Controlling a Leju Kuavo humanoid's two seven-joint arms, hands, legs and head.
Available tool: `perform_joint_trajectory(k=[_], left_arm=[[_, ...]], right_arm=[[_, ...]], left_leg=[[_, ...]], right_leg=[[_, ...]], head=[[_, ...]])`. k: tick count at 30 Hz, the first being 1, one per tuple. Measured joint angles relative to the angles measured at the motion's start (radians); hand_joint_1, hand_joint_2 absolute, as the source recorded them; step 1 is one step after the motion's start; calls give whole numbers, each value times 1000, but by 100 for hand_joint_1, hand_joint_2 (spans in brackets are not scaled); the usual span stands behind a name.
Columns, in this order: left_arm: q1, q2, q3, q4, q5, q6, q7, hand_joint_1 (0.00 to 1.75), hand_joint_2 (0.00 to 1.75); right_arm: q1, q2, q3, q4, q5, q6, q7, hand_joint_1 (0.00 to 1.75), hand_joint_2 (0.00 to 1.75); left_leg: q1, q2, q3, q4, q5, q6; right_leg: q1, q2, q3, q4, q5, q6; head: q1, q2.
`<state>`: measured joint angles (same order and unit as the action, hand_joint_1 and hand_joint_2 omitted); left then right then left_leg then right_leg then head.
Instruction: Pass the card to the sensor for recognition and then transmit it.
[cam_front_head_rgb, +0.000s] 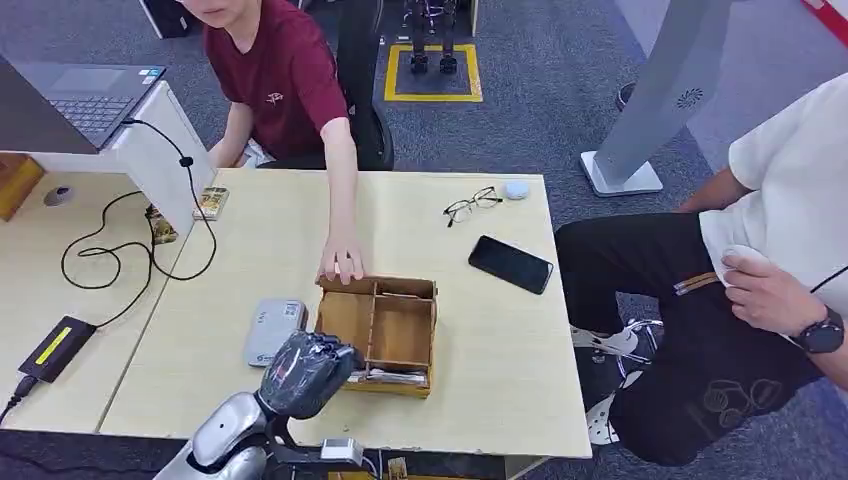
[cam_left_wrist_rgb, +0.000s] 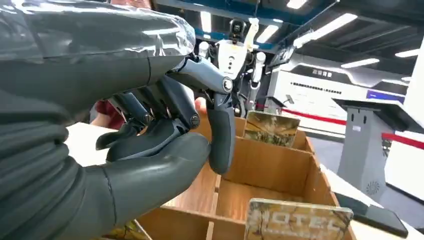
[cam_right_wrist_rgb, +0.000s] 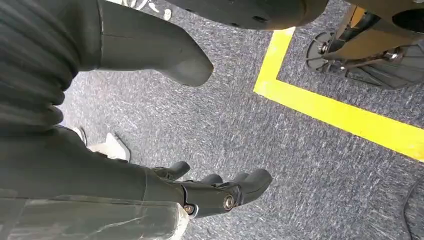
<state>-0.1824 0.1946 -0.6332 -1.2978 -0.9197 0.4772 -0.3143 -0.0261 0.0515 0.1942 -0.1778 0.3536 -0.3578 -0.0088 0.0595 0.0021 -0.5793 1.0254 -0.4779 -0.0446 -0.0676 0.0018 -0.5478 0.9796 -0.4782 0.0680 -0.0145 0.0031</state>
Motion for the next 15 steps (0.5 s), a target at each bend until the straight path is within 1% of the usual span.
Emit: perform_joint_trajectory(k=[4, 5, 6, 15], left_arm=[[0, 4, 4, -10, 1, 0, -8, 175, 175], [0, 5, 6, -10, 1, 1, -12, 73, 175], [1, 5, 8, -10, 1, 1, -13, 0, 175], [9, 6, 38, -38, 7, 39, -10, 0, 175]], right_arm=[[0, -2, 0, 0, 1, 3, 0, 0, 175], [0, -2, 0, 0, 1, 3, 0, 0, 175], [0, -2, 0, 0, 1, 3, 0, 0, 175], [0, -3, -5, 0, 0, 0, 0, 0, 175]], left_leg=[[0, 0, 0, 0, 0, 0], [0, 0, 0, 0, 0, 0], [0, 0, 0, 0, 0, 0], [0, 0, 0, 0, 0, 0]], right_leg=[[0, 0, 0, 0, 0, 0], [0, 0, 0, 0, 0, 0], [0, 0, 0, 0, 0, 0], [0, 0, 0, 0, 0, 0]], head=[[0, 0], [0, 0], [0, 0], [0, 0]])
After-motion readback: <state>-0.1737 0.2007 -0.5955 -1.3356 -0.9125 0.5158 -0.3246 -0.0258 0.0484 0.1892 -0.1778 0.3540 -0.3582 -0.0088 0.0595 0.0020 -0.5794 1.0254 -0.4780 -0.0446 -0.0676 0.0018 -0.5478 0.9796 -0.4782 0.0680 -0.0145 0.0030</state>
